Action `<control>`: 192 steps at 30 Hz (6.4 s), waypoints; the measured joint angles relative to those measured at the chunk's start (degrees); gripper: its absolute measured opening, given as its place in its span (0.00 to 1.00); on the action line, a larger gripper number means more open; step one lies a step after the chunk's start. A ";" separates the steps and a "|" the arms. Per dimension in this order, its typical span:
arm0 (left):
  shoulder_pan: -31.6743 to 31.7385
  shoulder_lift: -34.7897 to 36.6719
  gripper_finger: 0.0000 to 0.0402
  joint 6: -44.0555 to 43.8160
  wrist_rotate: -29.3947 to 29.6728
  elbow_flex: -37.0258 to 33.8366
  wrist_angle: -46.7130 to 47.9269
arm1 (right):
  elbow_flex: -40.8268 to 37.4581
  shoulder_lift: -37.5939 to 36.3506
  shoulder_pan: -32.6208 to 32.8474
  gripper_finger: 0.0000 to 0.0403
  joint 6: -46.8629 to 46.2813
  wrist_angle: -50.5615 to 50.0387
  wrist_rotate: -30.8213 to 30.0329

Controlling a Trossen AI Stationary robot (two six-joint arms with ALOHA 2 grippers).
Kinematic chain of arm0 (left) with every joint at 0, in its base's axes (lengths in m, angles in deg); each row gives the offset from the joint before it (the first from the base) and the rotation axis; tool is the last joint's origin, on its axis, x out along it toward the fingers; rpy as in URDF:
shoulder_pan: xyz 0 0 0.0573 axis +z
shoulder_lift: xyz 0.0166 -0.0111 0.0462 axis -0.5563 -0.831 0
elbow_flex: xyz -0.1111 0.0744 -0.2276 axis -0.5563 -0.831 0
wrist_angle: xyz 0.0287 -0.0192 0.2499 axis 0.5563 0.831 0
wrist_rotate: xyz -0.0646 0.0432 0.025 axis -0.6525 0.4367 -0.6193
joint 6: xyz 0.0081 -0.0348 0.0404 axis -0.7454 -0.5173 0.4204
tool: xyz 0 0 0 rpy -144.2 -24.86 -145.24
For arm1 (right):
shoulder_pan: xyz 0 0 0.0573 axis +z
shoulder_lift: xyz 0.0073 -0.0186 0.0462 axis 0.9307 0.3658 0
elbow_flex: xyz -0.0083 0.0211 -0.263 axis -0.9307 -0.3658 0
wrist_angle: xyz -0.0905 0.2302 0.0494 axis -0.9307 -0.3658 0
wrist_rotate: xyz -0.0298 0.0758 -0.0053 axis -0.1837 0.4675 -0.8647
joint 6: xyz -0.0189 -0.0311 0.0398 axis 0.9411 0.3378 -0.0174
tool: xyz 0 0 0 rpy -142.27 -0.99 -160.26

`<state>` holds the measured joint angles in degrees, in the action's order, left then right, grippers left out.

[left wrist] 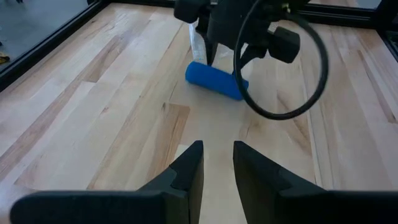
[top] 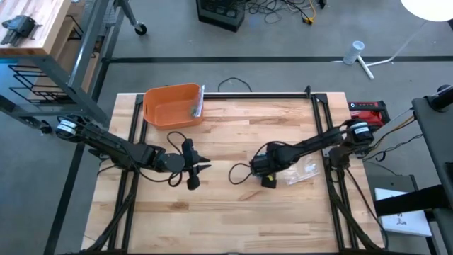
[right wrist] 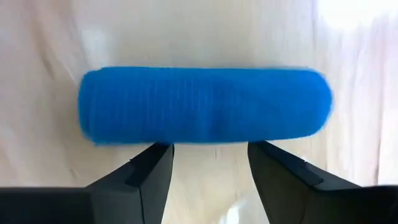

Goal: Roll bandage
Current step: Roll the blue bandage, then open the transparent zip bag

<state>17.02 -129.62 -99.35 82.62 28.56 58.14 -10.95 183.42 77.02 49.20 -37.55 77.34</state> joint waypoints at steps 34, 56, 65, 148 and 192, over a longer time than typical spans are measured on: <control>0.00 0.00 0.19 0.00 -0.02 0.00 0.07 | 5.68 -0.20 -0.90 0.50 2.15 5.16 -6.81; 0.00 0.00 0.19 -0.18 -0.04 0.00 0.07 | 1.13 -0.40 8.90 0.44 -14.76 -25.40 11.26; 0.00 0.00 0.19 -0.63 -0.04 0.00 0.02 | -1.60 -0.29 11.41 0.44 -16.88 -20.19 11.15; -2.62 -23.76 0.33 31.71 -17.97 3.97 -35.72 | 23.37 1.00 19.38 0.00 -4.57 -13.34 -3.59; 5.06 -51.19 0.33 37.70 -12.00 28.58 -15.36 | 24.58 21.13 21.39 0.26 -14.78 -12.04 -6.44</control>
<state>22.08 -180.81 -61.65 70.61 57.14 42.78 13.63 204.55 98.41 34.42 -49.60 70.90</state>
